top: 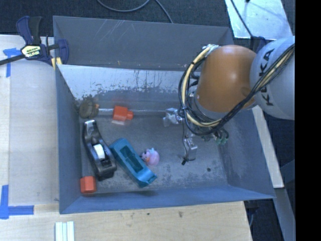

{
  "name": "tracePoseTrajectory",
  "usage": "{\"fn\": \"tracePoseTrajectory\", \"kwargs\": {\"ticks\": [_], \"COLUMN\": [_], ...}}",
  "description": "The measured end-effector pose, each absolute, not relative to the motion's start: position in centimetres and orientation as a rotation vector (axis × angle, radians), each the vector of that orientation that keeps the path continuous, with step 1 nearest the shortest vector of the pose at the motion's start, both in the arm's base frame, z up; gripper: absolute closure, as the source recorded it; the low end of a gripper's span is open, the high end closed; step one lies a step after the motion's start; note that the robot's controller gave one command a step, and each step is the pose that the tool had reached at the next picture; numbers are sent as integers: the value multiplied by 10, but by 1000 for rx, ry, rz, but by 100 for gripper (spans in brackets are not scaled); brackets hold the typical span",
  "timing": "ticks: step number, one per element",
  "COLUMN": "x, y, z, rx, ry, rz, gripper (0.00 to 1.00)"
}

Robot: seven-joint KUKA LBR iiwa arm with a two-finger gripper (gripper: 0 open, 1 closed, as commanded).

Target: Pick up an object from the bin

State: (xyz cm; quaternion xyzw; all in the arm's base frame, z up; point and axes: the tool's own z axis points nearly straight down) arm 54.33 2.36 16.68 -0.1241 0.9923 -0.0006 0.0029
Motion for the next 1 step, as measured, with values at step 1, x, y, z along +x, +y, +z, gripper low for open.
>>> {"fn": "tracePoseTrajectory", "kwargs": {"ticks": [1], "x": [539], "y": [34], "z": [131], "rx": [-675], "ry": [3060], "rz": [-2], "gripper": [0]}}
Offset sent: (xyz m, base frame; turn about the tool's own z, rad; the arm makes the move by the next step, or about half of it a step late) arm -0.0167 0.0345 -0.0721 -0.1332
